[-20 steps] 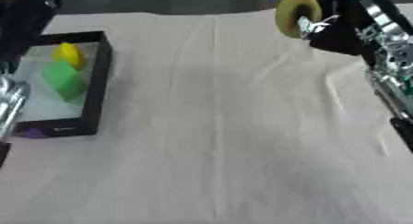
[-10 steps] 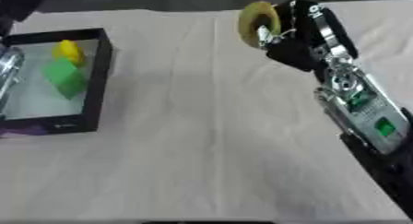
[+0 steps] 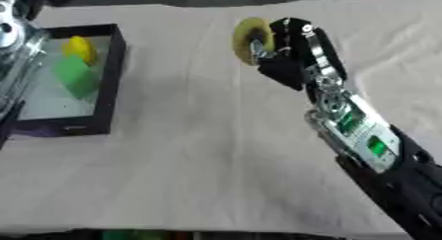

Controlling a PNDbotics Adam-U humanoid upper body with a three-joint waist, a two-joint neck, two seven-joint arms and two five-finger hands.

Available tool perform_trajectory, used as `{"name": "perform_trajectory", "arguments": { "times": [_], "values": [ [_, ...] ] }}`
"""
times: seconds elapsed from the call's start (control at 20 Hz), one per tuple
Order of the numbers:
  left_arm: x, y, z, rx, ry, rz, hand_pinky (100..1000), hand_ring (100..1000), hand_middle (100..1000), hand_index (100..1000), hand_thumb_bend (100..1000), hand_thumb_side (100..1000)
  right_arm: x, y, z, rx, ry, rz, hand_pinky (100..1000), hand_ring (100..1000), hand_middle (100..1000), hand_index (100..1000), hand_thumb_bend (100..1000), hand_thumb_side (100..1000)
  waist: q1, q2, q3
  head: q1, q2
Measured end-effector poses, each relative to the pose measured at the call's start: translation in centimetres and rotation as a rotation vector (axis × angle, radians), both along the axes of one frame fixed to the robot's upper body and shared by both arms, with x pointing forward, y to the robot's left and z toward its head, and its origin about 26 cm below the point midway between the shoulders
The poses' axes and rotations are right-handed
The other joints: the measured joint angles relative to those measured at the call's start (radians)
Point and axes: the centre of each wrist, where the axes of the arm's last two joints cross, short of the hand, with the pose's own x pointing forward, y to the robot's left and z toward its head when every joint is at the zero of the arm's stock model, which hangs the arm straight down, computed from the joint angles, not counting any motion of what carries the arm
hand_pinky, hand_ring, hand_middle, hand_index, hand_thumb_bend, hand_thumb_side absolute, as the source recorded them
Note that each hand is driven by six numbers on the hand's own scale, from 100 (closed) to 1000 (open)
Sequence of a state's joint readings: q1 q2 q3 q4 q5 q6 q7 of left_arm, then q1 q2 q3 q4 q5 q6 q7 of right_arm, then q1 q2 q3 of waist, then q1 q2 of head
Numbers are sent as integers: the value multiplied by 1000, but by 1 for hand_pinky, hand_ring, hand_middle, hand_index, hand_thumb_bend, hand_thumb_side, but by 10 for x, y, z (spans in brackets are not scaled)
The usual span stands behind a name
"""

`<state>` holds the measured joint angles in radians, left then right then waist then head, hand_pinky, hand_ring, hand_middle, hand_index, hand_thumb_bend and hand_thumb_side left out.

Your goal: Pick up the objects with one hand, pass them to the other hand, and then place them into the box on the other side of the table.

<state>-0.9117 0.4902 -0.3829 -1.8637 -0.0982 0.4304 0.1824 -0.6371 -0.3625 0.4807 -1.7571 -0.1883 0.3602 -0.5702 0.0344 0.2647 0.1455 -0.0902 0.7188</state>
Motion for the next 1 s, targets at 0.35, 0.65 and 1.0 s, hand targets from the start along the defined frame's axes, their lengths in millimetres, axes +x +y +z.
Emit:
{"name": "perform_trajectory", "arguments": {
  "times": [0.35, 0.65, 1.0],
  "values": [
    [5, -17, -5, 144, 114, 0, 671, 757, 673, 764, 100, 495, 2, 13, -8, 30, -43, -23, 516, 519, 368, 483, 100, 214, 1, 0, 6, 0, 2],
    [0, -41, -5, 292, 231, 1, 692, 766, 689, 786, 100, 533, 5, 23, -18, 18, -64, -52, 518, 521, 370, 485, 100, 205, 8, 0, 15, -1, 13],
    [5, -61, -16, 385, 364, 18, 714, 777, 702, 805, 100, 588, 8, 30, -28, -22, -86, -39, 517, 520, 369, 486, 100, 198, 11, 0, 18, 1, 18]
  ]
}}
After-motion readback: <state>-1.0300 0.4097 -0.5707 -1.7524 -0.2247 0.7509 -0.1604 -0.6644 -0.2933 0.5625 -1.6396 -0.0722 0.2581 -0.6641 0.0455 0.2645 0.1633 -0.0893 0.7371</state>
